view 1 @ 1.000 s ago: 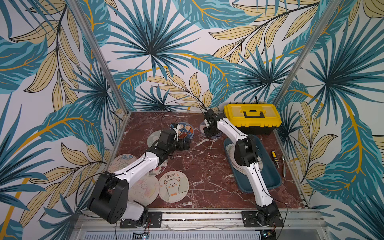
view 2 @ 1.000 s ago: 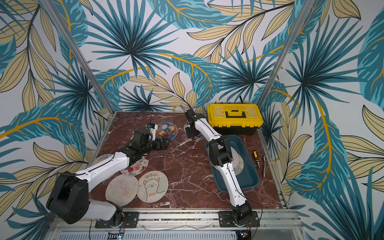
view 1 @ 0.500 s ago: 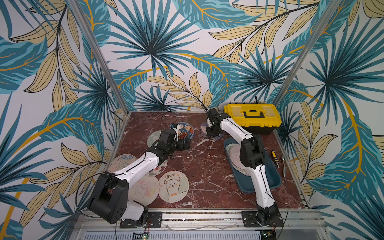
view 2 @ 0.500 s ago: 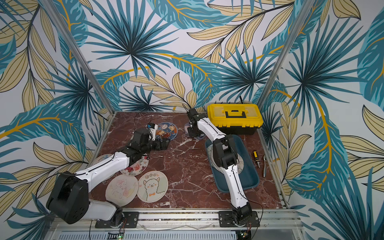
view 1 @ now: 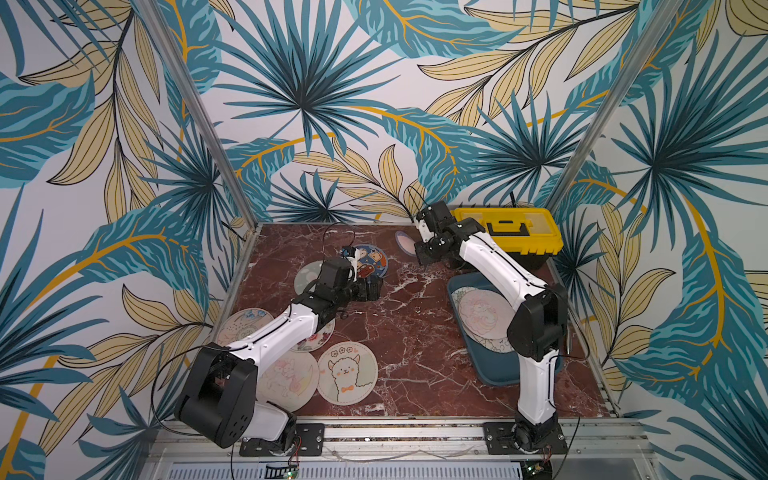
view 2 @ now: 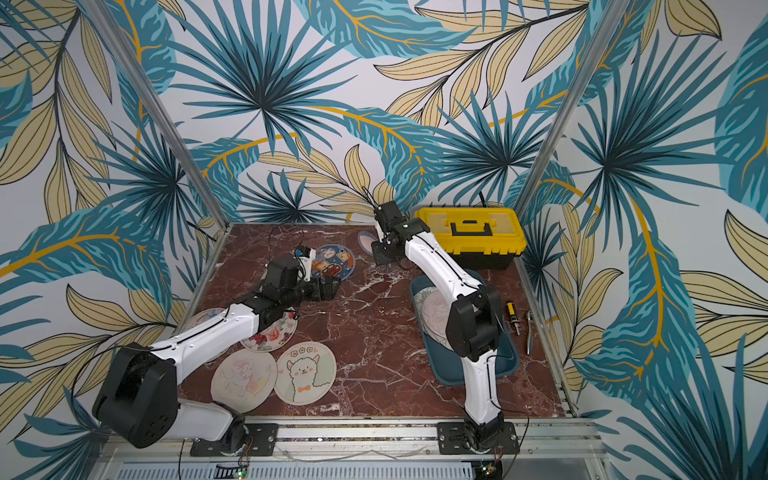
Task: Put the coasters into the storage box
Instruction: Place the coaster in the storage box.
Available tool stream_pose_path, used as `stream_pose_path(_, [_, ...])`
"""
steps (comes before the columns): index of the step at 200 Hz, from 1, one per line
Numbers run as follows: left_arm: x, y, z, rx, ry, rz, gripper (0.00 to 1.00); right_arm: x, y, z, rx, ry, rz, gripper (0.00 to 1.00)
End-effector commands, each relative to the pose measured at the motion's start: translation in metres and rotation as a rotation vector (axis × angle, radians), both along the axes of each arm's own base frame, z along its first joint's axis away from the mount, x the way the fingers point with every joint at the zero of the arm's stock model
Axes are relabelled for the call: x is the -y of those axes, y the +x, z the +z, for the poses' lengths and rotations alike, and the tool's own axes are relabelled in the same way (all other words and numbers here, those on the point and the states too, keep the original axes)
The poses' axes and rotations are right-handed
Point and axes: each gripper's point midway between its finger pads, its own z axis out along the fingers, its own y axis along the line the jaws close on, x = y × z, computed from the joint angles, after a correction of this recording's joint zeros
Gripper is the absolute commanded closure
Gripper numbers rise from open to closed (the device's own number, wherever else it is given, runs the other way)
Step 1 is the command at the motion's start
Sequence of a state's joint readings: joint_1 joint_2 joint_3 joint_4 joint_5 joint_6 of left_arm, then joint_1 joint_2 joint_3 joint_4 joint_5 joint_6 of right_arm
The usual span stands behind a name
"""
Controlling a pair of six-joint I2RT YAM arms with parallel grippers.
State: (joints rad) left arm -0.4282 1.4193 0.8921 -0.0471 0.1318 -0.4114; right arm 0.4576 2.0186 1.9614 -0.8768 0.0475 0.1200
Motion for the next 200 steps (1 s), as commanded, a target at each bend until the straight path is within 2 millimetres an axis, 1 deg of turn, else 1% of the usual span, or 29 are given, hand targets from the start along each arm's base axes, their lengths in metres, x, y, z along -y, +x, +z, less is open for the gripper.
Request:
stream_pose_path(1, [0.004, -0.004, 0.005, 0.012, -0.020, -0.030, 0.00, -0.002, -0.014, 0.016, 0.020, 0.056, 0.001, 1.00])
stream_pose_path(25, [0.012, -0.007, 0.010, 0.029, -0.013, -0.050, 0.00, 0.005, -0.033, 0.029, 0.051, 0.092, -0.006, 1.00])
stream_pose_path(54, [0.029, -0.012, 0.016, 0.046, -0.016, -0.115, 0.00, 0.019, -0.057, 0.044, 0.082, 0.109, -0.025, 1.00])
stream_pose_path(75, [0.043, -0.016, 0.020, 0.049, -0.030, -0.171, 0.00, 0.034, -0.074, 0.049, 0.094, 0.093, -0.053, 1.00])
stream_pose_path(89, [0.051, -0.019, 0.022, 0.049, -0.036, -0.198, 0.00, 0.048, -0.084, 0.052, 0.106, 0.060, -0.089, 1.00])
stream_pose_path(147, [0.092, -0.042, 0.030, 0.055, -0.071, -0.370, 0.00, 0.110, -0.125, 0.053, 0.127, -0.112, -0.246, 1.00])
stream_pose_path(175, [0.105, -0.048, 0.032, 0.061, -0.071, -0.417, 0.00, 0.138, -0.140, 0.045, 0.124, -0.211, -0.334, 1.00])
stream_pose_path(200, [0.110, -0.050, 0.032, 0.063, -0.069, -0.431, 0.00, 0.158, -0.150, 0.033, 0.101, -0.296, -0.396, 1.00])
